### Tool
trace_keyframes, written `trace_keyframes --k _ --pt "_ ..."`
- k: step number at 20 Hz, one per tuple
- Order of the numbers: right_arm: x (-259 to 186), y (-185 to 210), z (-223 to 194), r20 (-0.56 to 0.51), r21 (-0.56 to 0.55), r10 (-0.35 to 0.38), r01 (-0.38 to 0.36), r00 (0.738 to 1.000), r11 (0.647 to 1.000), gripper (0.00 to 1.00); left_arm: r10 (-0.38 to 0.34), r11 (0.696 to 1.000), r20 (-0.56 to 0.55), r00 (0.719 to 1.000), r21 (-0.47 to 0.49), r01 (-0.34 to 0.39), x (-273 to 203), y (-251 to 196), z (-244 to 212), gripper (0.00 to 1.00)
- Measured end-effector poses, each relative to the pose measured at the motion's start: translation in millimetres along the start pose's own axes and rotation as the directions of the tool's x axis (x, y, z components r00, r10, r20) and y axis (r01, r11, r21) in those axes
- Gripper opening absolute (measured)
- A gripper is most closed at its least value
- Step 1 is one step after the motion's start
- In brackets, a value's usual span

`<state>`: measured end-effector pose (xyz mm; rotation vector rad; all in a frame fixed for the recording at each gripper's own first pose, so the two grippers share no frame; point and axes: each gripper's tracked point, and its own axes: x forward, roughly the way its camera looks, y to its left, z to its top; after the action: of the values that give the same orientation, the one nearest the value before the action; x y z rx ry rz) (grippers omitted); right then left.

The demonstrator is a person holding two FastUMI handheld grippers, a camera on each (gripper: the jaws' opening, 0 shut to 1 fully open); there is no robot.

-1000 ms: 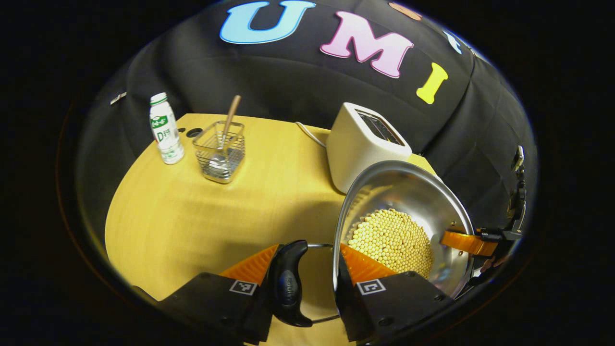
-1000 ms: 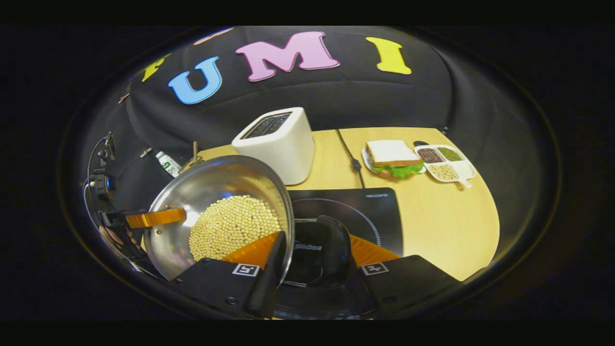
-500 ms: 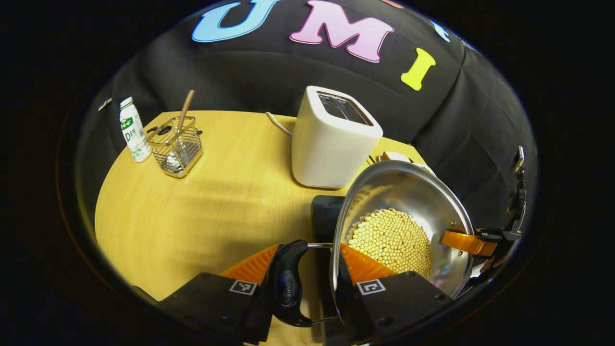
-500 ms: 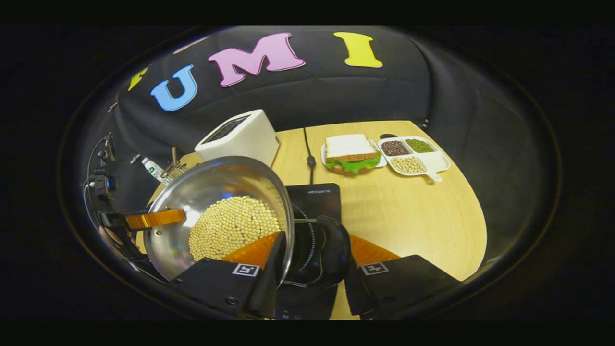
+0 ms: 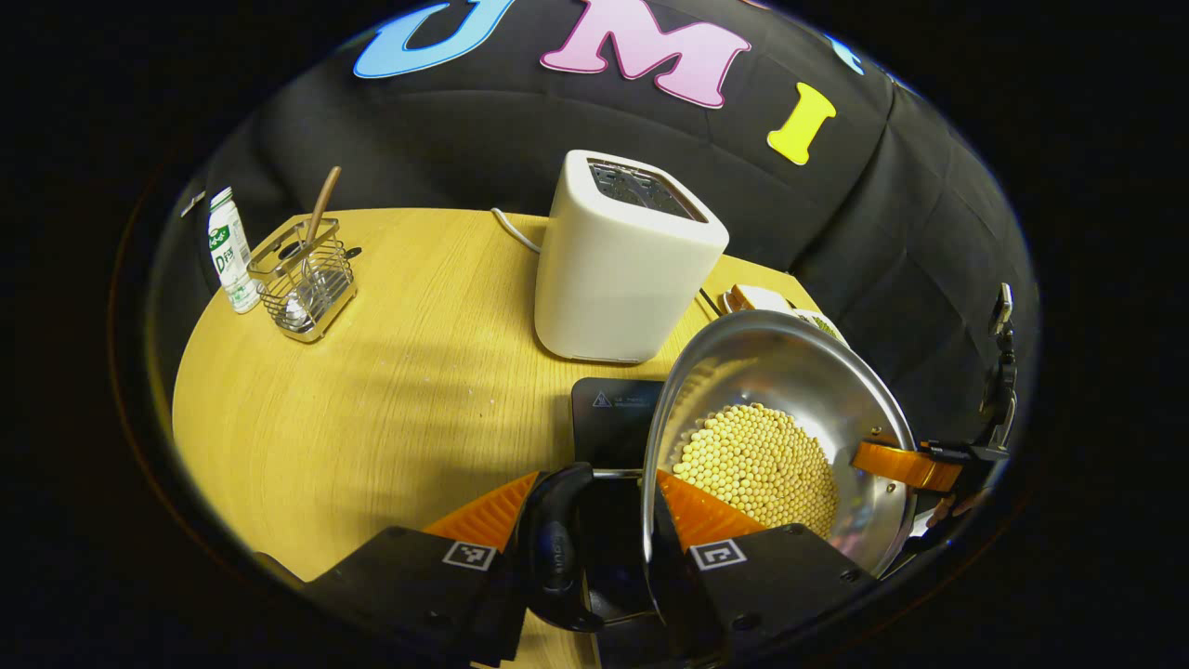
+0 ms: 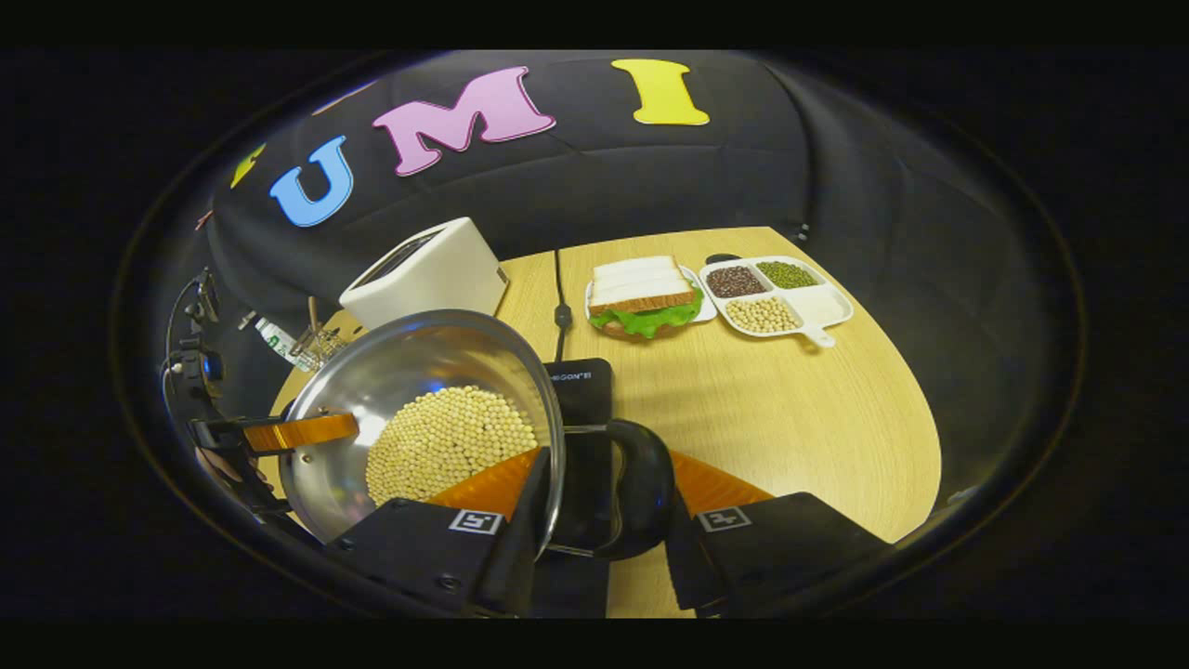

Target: First push the handle of the pot to place it horizontally, then grasp the pot with both hands and set it on the induction cooktop.

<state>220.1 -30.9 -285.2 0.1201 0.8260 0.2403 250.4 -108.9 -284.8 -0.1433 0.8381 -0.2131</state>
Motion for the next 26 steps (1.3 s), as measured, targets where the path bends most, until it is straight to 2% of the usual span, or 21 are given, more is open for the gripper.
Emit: trace_keyframes --k 6,7,8,14,16,17,18,19,20,21,22,26 --pt "0 0 1 0.003 0.003 0.013 -0.013 1.000 1.000 0.61 0.000 1.000 0.007 1.000 -0.007 0.000 1 0 -1 0.63" --pt "2 1 0 0.004 0.002 0.013 -0.013 1.000 1.000 0.57 0.002 1.000 0.006 1.000 -0.003 -0.002 1 0 -1 0.62" --pt "3 0 0 0.005 0.002 0.012 -0.012 1.000 1.000 0.61 0.002 1.000 0.003 1.000 -0.001 -0.002 1 -1 -1 0.63" --pt "1 -3 0 0.006 0.017 0.009 -0.009 1.000 1.000 0.61 0.004 1.000 -0.003 1.000 0.000 -0.004 1 0 -2 0.64" --pt "2 -2 -6 -0.039 0.060 0.009 -0.006 0.999 0.998 0.62 0.019 1.000 -0.023 1.000 -0.006 -0.019 0 -1 -5 0.64" --pt "1 -4 -12 -0.065 0.083 0.001 0.004 0.998 0.997 0.60 0.037 0.999 -0.026 0.999 0.001 -0.037 -1 0 -5 0.66" --pt "1 -8 -15 -0.077 0.096 -0.020 0.028 0.997 0.995 0.65 0.061 0.998 -0.031 0.998 0.020 -0.060 -5 2 -6 0.69" --pt "-3 -7 -13 -0.071 0.096 -0.025 0.032 0.997 0.995 0.77 0.082 0.996 -0.027 0.996 0.035 -0.081 -6 4 -4 0.81" --pt "-9 -7 -10 -0.053 0.087 -0.025 0.029 0.998 0.996 0.79 0.083 0.996 -0.021 0.996 0.040 -0.082 -15 1 -1 0.90" --pt "-14 -2 -6 -0.036 0.076 -0.019 0.022 0.999 0.997 0.99 0.079 0.996 -0.011 0.997 0.034 -0.078 -18 -4 2 0.99" --pt "-21 -3 -4 -0.022 0.058 -0.030 0.032 0.999 0.998 0.96 0.078 0.996 0.001 0.997 0.029 -0.078 -26 -6 6 0.98" --pt "-57 5 10 0.039 0.037 -0.038 0.037 0.998 0.999 0.99 0.133 0.987 0.087 0.987 0.074 -0.140 -76 -9 29 0.96"
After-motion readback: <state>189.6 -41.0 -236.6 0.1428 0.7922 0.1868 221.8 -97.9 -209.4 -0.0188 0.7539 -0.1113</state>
